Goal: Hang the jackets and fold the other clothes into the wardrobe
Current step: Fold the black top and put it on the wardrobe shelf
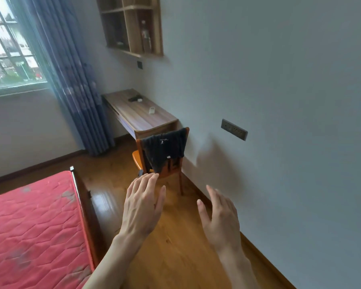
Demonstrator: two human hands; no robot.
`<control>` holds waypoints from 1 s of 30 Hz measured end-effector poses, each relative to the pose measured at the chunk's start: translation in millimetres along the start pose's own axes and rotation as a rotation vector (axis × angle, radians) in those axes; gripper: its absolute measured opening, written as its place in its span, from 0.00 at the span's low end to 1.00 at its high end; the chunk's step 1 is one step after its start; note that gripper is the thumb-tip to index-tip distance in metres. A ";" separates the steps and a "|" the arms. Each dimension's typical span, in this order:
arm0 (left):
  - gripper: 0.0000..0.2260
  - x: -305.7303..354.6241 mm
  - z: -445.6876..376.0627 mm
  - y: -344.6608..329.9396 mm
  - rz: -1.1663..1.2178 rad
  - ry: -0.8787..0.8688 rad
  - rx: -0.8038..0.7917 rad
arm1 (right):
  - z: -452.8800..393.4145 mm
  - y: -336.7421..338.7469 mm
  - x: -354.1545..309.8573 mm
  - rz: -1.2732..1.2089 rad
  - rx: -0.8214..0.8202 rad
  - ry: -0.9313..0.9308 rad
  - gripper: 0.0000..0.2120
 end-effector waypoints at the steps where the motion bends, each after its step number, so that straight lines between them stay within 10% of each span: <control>1: 0.21 -5.8 -12.2 -10.7 -0.003 0.014 0.001 | -17.6 -8.6 3.0 -0.003 -0.007 0.014 0.33; 30: 0.17 -220.2 -310.2 -307.8 -0.068 0.496 -0.158 | -460.1 -290.4 76.4 -0.060 -0.376 -0.034 0.27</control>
Point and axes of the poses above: each hand's wrist, its own z-axis away from the middle knuckle, its own y-axis out of the back of the hand, x = y × z, the point moved 5 cm from there along -z, towards the middle knuckle, and after that the axes turned 3 degrees about z, right-handed, at the moved point
